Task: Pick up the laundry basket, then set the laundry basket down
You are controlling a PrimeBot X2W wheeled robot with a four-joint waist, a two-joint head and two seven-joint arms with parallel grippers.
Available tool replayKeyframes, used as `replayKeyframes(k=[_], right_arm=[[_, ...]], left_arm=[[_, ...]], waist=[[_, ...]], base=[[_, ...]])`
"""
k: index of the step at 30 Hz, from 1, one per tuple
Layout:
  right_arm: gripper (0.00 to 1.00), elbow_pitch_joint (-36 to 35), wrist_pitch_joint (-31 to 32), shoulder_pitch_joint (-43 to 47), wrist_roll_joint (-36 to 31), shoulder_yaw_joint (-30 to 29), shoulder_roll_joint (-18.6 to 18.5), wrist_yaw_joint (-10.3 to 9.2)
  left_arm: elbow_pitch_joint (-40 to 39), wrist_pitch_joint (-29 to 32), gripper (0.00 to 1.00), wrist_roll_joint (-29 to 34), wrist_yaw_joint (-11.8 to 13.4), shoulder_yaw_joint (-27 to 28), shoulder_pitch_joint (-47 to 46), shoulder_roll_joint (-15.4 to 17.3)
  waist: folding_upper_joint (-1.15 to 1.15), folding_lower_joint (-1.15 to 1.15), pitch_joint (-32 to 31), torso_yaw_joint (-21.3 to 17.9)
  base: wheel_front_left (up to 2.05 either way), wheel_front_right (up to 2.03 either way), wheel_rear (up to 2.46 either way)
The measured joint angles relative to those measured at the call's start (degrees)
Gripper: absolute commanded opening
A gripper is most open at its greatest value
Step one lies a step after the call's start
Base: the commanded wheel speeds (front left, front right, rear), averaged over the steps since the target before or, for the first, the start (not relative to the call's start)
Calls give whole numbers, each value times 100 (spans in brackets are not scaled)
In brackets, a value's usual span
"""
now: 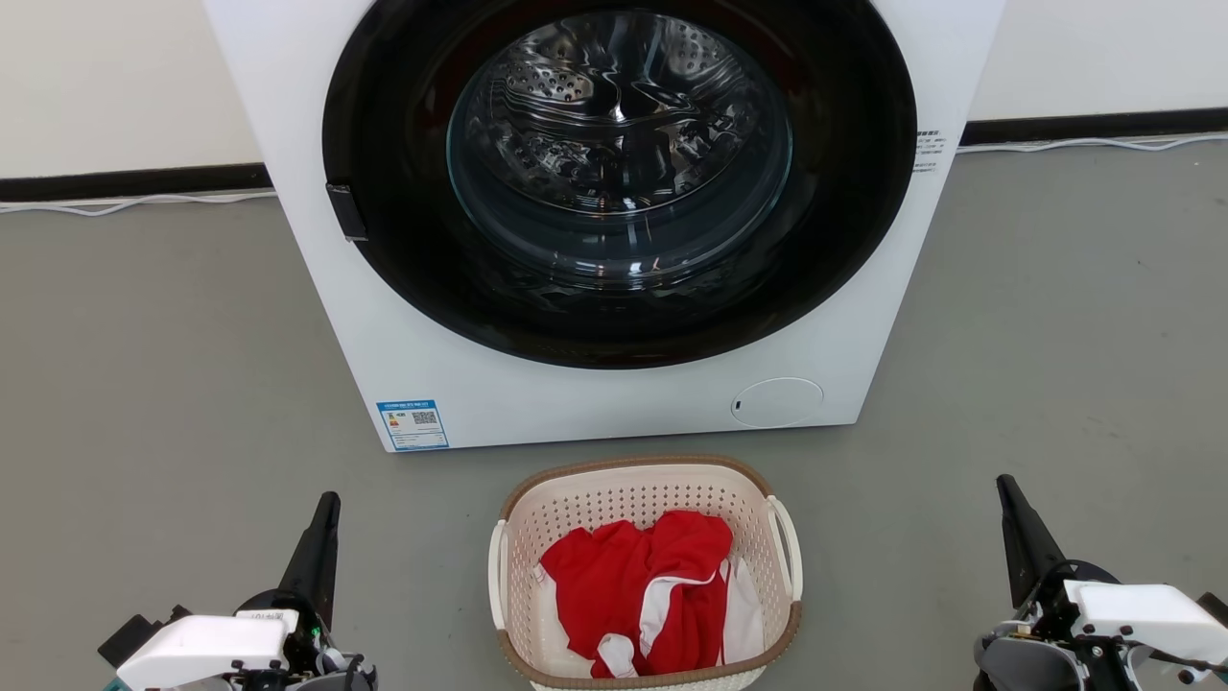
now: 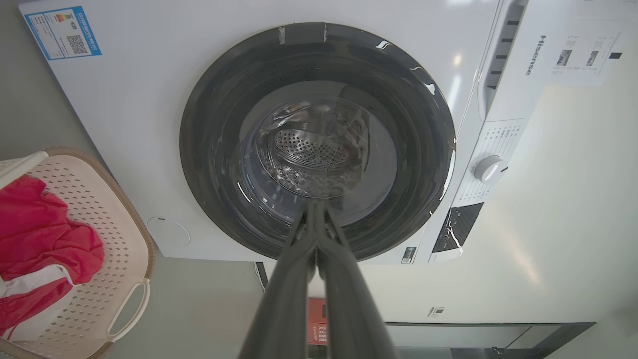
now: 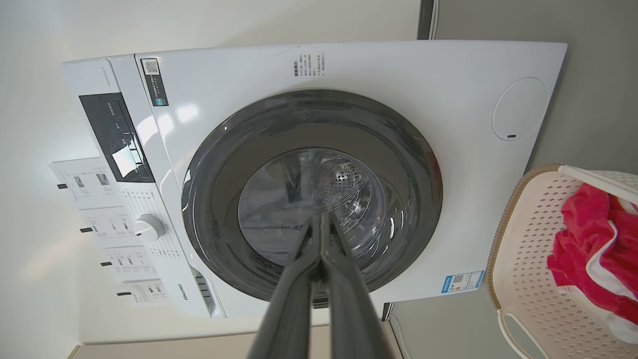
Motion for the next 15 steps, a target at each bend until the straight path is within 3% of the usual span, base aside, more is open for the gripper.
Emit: replayKeyframes(k=[15], right_arm=[[0, 0, 0, 0, 0, 0, 0, 0]], left_arm=[[0, 0, 0, 1, 0, 0, 0, 0]], waist=[[0, 0, 0, 0]], base=[[0, 0, 0]])
